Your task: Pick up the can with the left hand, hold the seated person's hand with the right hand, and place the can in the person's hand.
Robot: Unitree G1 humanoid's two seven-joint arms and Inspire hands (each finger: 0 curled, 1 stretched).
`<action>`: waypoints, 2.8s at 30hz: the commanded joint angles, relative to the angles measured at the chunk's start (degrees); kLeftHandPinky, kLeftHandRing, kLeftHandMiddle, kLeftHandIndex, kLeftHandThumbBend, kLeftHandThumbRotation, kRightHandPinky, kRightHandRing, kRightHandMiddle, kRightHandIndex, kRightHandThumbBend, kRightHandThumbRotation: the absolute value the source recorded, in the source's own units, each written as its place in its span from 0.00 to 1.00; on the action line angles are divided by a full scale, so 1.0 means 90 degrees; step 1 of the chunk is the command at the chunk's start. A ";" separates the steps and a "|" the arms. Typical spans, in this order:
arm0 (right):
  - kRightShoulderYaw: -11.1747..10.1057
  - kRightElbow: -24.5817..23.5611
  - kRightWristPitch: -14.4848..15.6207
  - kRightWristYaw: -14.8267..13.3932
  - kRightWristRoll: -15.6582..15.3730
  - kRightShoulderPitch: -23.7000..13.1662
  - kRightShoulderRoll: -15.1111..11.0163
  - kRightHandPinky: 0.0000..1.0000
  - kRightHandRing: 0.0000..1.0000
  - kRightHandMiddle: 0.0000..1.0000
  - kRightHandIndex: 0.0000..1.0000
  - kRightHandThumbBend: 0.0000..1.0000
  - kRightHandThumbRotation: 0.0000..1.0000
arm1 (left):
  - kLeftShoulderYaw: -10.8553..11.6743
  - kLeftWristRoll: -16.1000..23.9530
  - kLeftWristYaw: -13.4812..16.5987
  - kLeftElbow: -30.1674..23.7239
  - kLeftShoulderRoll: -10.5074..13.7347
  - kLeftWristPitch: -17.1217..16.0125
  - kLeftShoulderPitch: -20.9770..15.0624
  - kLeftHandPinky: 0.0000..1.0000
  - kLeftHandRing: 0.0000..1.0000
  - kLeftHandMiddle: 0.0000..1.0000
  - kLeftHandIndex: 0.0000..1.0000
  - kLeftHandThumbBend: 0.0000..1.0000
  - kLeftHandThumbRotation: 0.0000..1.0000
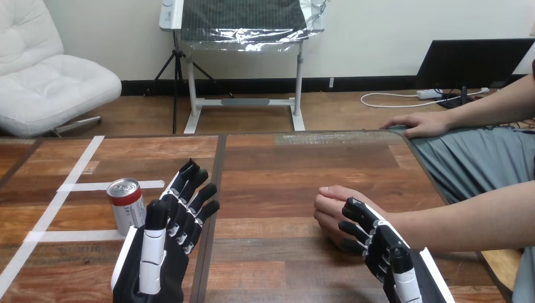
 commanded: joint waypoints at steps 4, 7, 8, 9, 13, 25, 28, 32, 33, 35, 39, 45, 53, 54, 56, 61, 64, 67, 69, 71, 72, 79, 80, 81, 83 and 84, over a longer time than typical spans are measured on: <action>-0.0021 -0.0268 -0.0012 0.0007 0.0034 -0.0321 -0.0044 0.85 0.89 0.91 0.89 0.99 0.98 | -0.0136 0.0040 0.0022 -0.0166 -0.0043 0.0013 0.0027 0.89 0.90 0.92 0.91 0.72 0.90; -0.0022 -0.0253 -0.0024 0.0003 0.0031 -0.0327 -0.0038 0.85 0.88 0.91 0.89 0.99 0.98 | -0.0137 0.0068 0.0052 -0.0166 -0.0048 0.0005 0.0023 0.89 0.90 0.92 0.90 0.72 0.90; -0.0023 -0.0256 -0.0022 -0.0005 0.0025 -0.0328 -0.0036 0.85 0.88 0.91 0.89 0.99 0.98 | -0.0138 0.0073 0.0057 -0.0165 -0.0049 0.0002 0.0014 0.89 0.90 0.92 0.90 0.72 0.90; -0.0024 -0.0259 -0.0019 -0.0010 0.0021 -0.0328 -0.0035 0.85 0.88 0.91 0.89 0.99 0.98 | -0.0139 0.0075 0.0060 -0.0165 -0.0049 0.0001 0.0008 0.89 0.90 0.92 0.90 0.72 0.90; -0.0027 -0.0273 -0.0011 -0.0025 0.0018 -0.0333 -0.0028 0.84 0.88 0.90 0.89 0.99 0.98 | -0.0153 0.0121 0.0110 -0.0189 -0.0048 0.0003 -0.0021 0.88 0.90 0.92 0.90 0.72 0.90; -0.0050 -0.0131 -0.0069 0.0015 0.0025 -0.0433 -0.0045 0.84 0.88 0.91 0.89 0.97 0.98 | -0.0056 0.0622 0.0196 0.0114 0.0153 -0.0545 -0.0638 0.93 0.92 0.93 0.93 0.69 0.89; -0.0049 -0.0115 -0.0039 0.0016 0.0022 -0.0459 -0.0038 0.84 0.89 0.91 0.89 0.97 0.98 | -0.0005 0.0686 0.0296 0.0141 0.0197 -0.0565 -0.0840 0.93 0.91 0.93 0.92 0.71 0.85; -0.0038 -0.0120 0.0015 -0.0003 -0.0005 -0.0483 -0.0028 0.84 0.89 0.91 0.89 0.98 0.98 | 0.0084 0.0771 0.0375 0.0213 0.0326 -0.0641 -0.1188 0.92 0.91 0.92 0.91 0.74 0.82; -0.0034 -0.0124 0.0024 -0.0010 -0.0011 -0.0486 -0.0022 0.84 0.89 0.91 0.89 0.98 0.98 | 0.0104 0.0795 0.0411 0.0225 0.0341 -0.0663 -0.1258 0.91 0.90 0.92 0.91 0.74 0.82; -0.0030 -0.0116 0.0030 -0.0021 -0.0023 -0.0497 -0.0011 0.84 0.89 0.91 0.89 0.98 0.98 | 0.0143 0.0835 0.0493 0.0233 0.0379 -0.0693 -0.1410 0.89 0.89 0.91 0.90 0.76 0.81; -0.0025 -0.0095 0.0020 -0.0033 -0.0045 -0.0517 0.0005 0.85 0.89 0.91 0.89 0.99 0.98 | 0.0191 0.0847 0.0619 0.0191 0.0458 -0.0664 -0.1675 0.84 0.88 0.90 0.88 0.79 0.81; -0.0025 -0.0064 -0.0011 -0.0043 -0.0074 -0.0532 0.0022 0.85 0.88 0.91 0.89 0.98 0.99 | 0.0279 0.0855 0.0682 0.0267 0.0616 -0.0768 -0.2107 0.82 0.87 0.89 0.88 0.81 0.81; -0.0038 -0.0024 -0.0042 -0.0016 -0.0031 -0.0555 0.0052 0.84 0.88 0.91 0.89 0.98 0.99 | 0.0409 0.0920 0.0820 0.0291 0.0842 -0.0711 -0.2550 0.82 0.88 0.90 0.89 0.83 0.83; -0.0039 -0.0030 -0.0035 -0.0017 -0.0028 -0.0553 0.0055 0.84 0.88 0.90 0.89 0.98 0.99 | 0.0424 0.0912 0.0833 0.0295 0.0860 -0.0697 -0.2592 0.82 0.88 0.90 0.89 0.84 0.82; -0.0040 -0.0042 -0.0023 -0.0021 -0.0033 -0.0548 0.0055 0.84 0.88 0.90 0.89 0.98 0.99 | 0.0465 0.0887 0.0844 0.0346 0.0903 -0.0700 -0.2699 0.85 0.89 0.91 0.90 0.84 0.83; -0.0050 -0.0052 -0.0021 -0.0025 -0.0049 -0.0540 0.0041 0.84 0.88 0.90 0.89 0.98 0.98 | 0.0590 0.0856 0.0897 0.0513 0.0990 -0.0759 -0.2967 0.87 0.89 0.91 0.90 0.85 0.83; -0.0059 -0.0044 -0.0040 -0.0035 -0.0063 -0.0546 0.0038 0.84 0.88 0.90 0.89 0.99 0.98 | 0.0646 0.0838 0.0921 0.0630 0.1048 -0.0824 -0.3124 0.86 0.89 0.90 0.89 0.84 0.83; -0.0062 -0.0042 -0.0064 -0.0025 -0.0050 -0.0545 0.0040 0.84 0.88 0.90 0.89 0.98 0.98 | 0.0702 0.0854 0.0972 0.0728 0.1087 -0.0880 -0.3249 0.85 0.88 0.90 0.88 0.83 0.83; -0.0066 -0.0026 -0.0076 -0.0016 -0.0037 -0.0555 0.0040 0.83 0.88 0.90 0.89 0.98 0.98 | 0.0733 0.0874 0.1000 0.0791 0.1102 -0.0912 -0.3318 0.85 0.88 0.90 0.88 0.84 0.83; -0.0070 -0.0010 -0.0090 -0.0012 -0.0036 -0.0564 0.0036 0.83 0.88 0.90 0.89 0.98 0.98 | 0.0778 0.0885 0.1041 0.0881 0.1126 -0.0944 -0.3416 0.85 0.88 0.90 0.88 0.84 0.83; -0.0072 -0.0007 -0.0093 -0.0011 -0.0037 -0.0566 0.0035 0.83 0.88 0.90 0.89 0.98 0.98 | 0.0788 0.0887 0.1051 0.0911 0.1134 -0.0959 -0.3443 0.85 0.88 0.90 0.88 0.84 0.83; -0.0086 0.0016 -0.0113 0.0001 -0.0011 -0.0569 0.0037 0.83 0.88 0.90 0.89 0.98 0.98 | 0.0894 0.0868 0.1151 0.1127 0.1252 -0.1025 -0.3678 0.85 0.88 0.89 0.88 0.86 0.78; -0.0087 0.0013 -0.0109 -0.0002 -0.0012 -0.0567 0.0038 0.83 0.88 0.90 0.89 0.98 0.98 | 0.0903 0.0849 0.1143 0.1142 0.1274 -0.1018 -0.3702 0.85 0.89 0.90 0.88 0.87 0.76; -0.0087 0.0011 -0.0107 -0.0003 -0.0012 -0.0565 0.0038 0.83 0.88 0.90 0.89 0.98 0.98 | 0.0908 0.0837 0.1137 0.1153 0.1288 -0.1015 -0.3718 0.86 0.89 0.90 0.88 0.88 0.74; -0.0089 0.0000 -0.0106 -0.0011 -0.0020 -0.0557 0.0038 0.83 0.88 0.90 0.89 0.98 0.98 | 0.0945 0.0801 0.1112 0.1208 0.1336 -0.1014 -0.3780 0.87 0.90 0.90 0.89 0.90 0.70; -0.0089 -0.0002 -0.0106 -0.0013 -0.0023 -0.0556 0.0038 0.83 0.88 0.90 0.89 0.98 0.98 | 0.0957 0.0793 0.1103 0.1226 0.1347 -0.1017 -0.3797 0.88 0.90 0.90 0.89 0.91 0.68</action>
